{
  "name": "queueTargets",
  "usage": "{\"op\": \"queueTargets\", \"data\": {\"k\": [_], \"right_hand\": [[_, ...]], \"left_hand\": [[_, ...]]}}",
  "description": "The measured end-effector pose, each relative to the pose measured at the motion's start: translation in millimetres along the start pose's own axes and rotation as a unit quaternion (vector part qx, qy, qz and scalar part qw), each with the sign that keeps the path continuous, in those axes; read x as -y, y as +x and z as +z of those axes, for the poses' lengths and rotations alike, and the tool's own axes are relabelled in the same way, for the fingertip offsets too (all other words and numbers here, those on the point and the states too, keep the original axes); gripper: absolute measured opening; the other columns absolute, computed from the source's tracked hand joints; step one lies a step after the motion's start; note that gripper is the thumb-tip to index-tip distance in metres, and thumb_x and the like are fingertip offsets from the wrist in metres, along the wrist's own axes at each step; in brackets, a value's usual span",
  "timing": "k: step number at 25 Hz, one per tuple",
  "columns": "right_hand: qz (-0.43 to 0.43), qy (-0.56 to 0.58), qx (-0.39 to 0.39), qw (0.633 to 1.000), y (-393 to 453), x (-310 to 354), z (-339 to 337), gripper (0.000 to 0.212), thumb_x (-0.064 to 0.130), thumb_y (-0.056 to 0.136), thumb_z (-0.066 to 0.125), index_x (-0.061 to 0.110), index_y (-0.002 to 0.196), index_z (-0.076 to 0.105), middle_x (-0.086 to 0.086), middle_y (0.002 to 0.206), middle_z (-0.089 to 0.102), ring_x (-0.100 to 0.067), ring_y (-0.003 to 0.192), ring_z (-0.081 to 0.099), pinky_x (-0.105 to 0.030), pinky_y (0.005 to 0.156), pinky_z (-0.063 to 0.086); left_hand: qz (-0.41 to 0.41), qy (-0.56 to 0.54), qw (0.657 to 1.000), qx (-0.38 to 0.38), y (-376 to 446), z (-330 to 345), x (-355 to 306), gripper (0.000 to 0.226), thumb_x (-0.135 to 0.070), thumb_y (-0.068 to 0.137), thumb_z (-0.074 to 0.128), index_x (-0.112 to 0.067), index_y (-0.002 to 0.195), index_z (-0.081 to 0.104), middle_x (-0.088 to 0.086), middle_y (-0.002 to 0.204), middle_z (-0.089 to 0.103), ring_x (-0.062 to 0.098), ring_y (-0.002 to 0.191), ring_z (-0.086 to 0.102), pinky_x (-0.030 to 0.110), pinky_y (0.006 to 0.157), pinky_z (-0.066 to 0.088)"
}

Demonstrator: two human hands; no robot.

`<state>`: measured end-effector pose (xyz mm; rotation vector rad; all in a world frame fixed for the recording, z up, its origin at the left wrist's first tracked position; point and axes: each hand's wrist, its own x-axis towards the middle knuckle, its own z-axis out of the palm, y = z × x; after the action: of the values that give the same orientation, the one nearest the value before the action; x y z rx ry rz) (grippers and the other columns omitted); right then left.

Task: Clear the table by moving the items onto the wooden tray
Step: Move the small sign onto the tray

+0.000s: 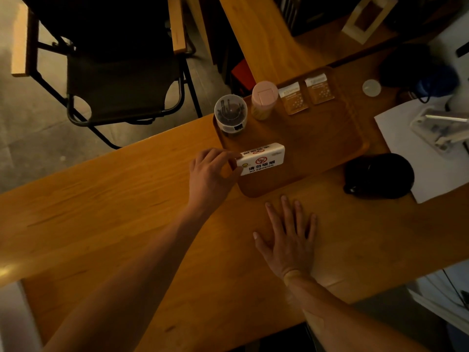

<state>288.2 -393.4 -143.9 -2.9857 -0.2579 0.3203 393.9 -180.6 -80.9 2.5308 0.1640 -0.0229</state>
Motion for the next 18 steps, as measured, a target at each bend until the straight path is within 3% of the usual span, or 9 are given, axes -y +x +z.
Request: {"op": "queueTargets", "data": {"k": [14, 18], "right_hand": [[0.000, 0.004, 0.004, 1.000, -0.6, 1.2, -4.2, 0.078, 0.076, 0.086, 0.026, 0.040, 0.154, 0.012, 0.001, 0.165, 0.009, -0.026, 0.152, 0.006, -0.060, 0.119, 0.005], [-0.001, -0.002, 0.006, 1.000, 0.1, 1.6, -4.6, 0.078, 0.076, 0.086, 0.025, 0.040, 0.154, 0.012, 0.001, 0.165, 0.009, -0.027, 0.152, 0.007, -0.060, 0.119, 0.003]], "left_hand": [[0.008, 0.021, 1.000, 0.007, -12.5, 4.2, -3.1, 0.032, -0.031, 0.081, 0.073, -0.021, 0.111, 0.066, 0.002, 0.112, 0.067, 0.025, 0.110, 0.053, 0.036, 0.089, 0.036], [0.009, 0.017, 1.000, 0.002, -13.4, 5.4, -2.6, 0.032, -0.029, 0.080, 0.074, -0.020, 0.110, 0.066, 0.002, 0.111, 0.067, 0.025, 0.109, 0.054, 0.039, 0.089, 0.039]]}}
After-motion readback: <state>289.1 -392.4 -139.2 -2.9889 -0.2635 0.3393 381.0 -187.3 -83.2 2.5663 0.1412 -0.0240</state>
